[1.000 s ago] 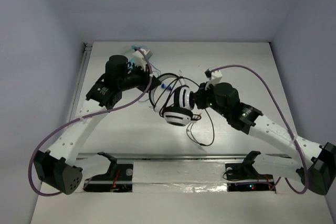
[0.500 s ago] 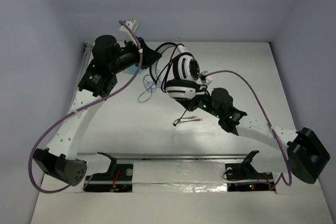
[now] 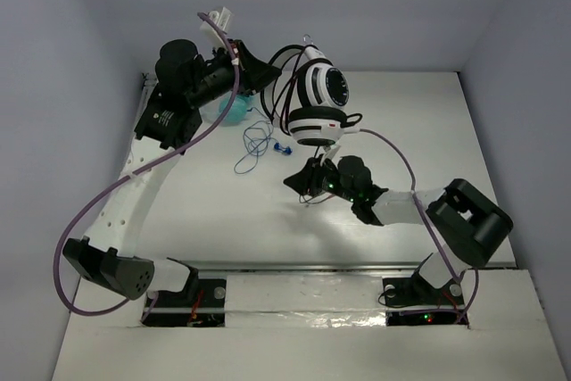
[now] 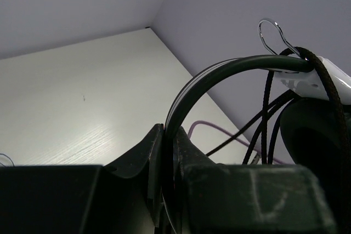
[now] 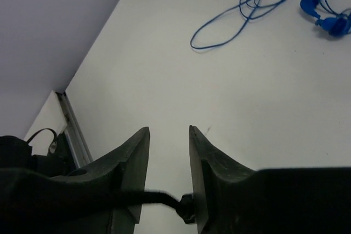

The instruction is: Wrap the headphones

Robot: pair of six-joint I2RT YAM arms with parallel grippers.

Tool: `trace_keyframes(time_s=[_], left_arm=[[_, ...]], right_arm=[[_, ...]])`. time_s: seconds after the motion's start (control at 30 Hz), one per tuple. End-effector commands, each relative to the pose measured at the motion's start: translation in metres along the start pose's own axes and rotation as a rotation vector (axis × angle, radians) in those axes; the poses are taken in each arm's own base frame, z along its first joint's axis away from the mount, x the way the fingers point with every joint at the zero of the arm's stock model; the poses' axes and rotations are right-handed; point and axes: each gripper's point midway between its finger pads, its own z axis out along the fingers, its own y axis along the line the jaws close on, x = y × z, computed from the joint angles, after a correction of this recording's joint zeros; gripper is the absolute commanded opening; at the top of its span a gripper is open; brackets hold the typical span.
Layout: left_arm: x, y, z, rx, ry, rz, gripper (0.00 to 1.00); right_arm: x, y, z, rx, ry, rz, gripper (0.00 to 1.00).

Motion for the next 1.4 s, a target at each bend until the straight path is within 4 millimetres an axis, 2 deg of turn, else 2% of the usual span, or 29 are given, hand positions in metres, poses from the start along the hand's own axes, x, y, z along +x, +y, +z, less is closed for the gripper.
trace_keyframes(time_s=[0.0, 0.1, 0.17, 0.3, 0.47, 0.5, 0.57, 0.6, 0.63, 0.67, 0.7, 0.73, 0.77, 0.8, 0.83, 0.87, 0.9, 0.93, 0.97, 1.0, 1.03, 1.07, 1.1, 1.13, 1.23, 1.27, 1.3, 1.33, 1.37], left_arm=[[-0.053, -0.037, -0.014, 0.078, -0.15, 0.017, 0.0], [-0.062, -0.039, -0.015, 0.068, -0.177, 0.019, 0.0], [-0.066, -0.037, -0.014, 0.053, -0.192, 0.011, 0.0], [-0.074, -0.031, -0.014, 0.018, -0.237, -0.016, 0.0], [-0.071, -0.004, -0.006, -0.081, -0.271, -0.068, 0.0], [-0.076, 0.0, -0.005, -0.094, -0.3, -0.064, 0.0], [-0.07, 0.024, -0.004, -0.185, -0.329, -0.086, 0.0], [-0.072, 0.027, -0.005, -0.196, -0.359, -0.088, 0.0], [-0.056, 0.045, -0.002, -0.238, -0.345, -0.108, 0.0], [-0.058, 0.057, -0.008, -0.299, -0.391, -0.117, 0.0], [-0.06, 0.062, -0.011, -0.316, -0.431, -0.125, 0.0], [-0.045, 0.079, -0.01, -0.365, -0.421, -0.138, 0.0], [-0.047, 0.095, -0.017, -0.442, -0.47, -0.145, 0.0], [-0.045, 0.104, -0.019, -0.478, -0.488, -0.148, 0.0], [-0.037, 0.117, -0.02, -0.526, -0.489, -0.151, 0.0], [-0.035, 0.132, -0.022, -0.591, -0.509, -0.153, 0.0], [-0.031, 0.139, -0.023, -0.62, -0.51, -0.158, 0.0], [-0.027, 0.146, -0.023, -0.645, -0.509, -0.157, 0.0], [-0.023, 0.153, -0.021, -0.669, -0.508, -0.164, 0.0], [-0.02, 0.156, -0.019, -0.672, -0.504, -0.175, 0.0], [-0.016, 0.159, -0.017, -0.677, -0.5, -0.195, 0.0], [-0.011, 0.166, -0.013, -0.694, -0.489, -0.201, 0.0], [-0.007, 0.173, -0.012, -0.719, -0.478, -0.2, 0.0], [-0.008, 0.176, -0.011, -0.739, -0.479, -0.191, 0.0], [0.015, 0.186, 0.001, -0.791, -0.41, -0.148, 0.0], [0.025, 0.193, 0.004, -0.829, -0.384, -0.115, 0.0], [0.033, 0.194, 0.006, -0.845, -0.365, -0.097, 0.0], [0.053, 0.19, 0.013, -0.85, -0.322, -0.08, 0.0], [0.065, 0.194, 0.014, -0.875, -0.299, -0.064, 0.0]], right_arm=[[-0.017, 0.006, 0.003, -0.056, -0.114, 0.0, 0.42], [-0.006, -0.004, 0.005, -0.039, -0.106, 0.009, 0.45], [-0.002, 0.0, 0.006, -0.06, -0.109, 0.021, 0.45], [0.015, -0.01, 0.007, -0.041, -0.092, 0.052, 0.46], [0.04, -0.013, 0.006, -0.003, -0.055, 0.091, 0.45], [0.046, -0.01, 0.007, 0.005, -0.039, 0.091, 0.4], [0.056, -0.014, 0.006, 0.05, -0.009, 0.091, 0.24], [0.059, -0.006, 0.004, 0.046, 0.0, 0.087, 0.1], [0.061, -0.005, 0.003, 0.064, 0.005, 0.085, 0.05], [0.074, -0.008, 0.0, 0.105, 0.054, 0.085, 0.02], [0.07, 0.003, 0.001, 0.105, 0.056, 0.079, 0.0], [0.079, 0.015, 0.0, 0.125, 0.075, 0.058, 0.0], [0.099, 0.011, -0.007, 0.187, 0.159, 0.038, 0.0], [0.094, 0.027, -0.004, 0.181, 0.167, 0.025, 0.0], [0.107, 0.044, -0.007, 0.173, 0.21, 0.003, 0.0], [0.124, 0.044, -0.016, 0.213, 0.292, -0.019, 0.0], [0.129, 0.053, -0.019, 0.211, 0.32, -0.032, 0.0], [0.125, 0.071, -0.018, 0.19, 0.323, -0.035, 0.0], [0.141, 0.08, -0.027, 0.194, 0.387, -0.062, 0.0], [0.143, 0.09, -0.029, 0.179, 0.406, -0.072, 0.0], [0.139, 0.109, -0.026, 0.143, 0.411, -0.077, 0.0], [0.148, 0.116, -0.031, 0.137, 0.459, -0.098, 0.0], [0.157, 0.136, -0.037, 0.097, 0.492, -0.129, 0.0], [0.161, 0.145, -0.041, 0.093, 0.52, -0.154, 0.0], [0.16, 0.19, -0.052, 0.005, 0.574, -0.234, 0.0], [0.15, 0.205, -0.056, -0.007, 0.579, -0.252, 0.0], [0.14, 0.214, -0.061, -0.018, 0.576, -0.269, 0.0], [0.133, 0.22, -0.065, -0.021, 0.572, -0.291, 0.0], [0.124, 0.213, -0.072, 0.019, 0.582, -0.342, 0.0]])
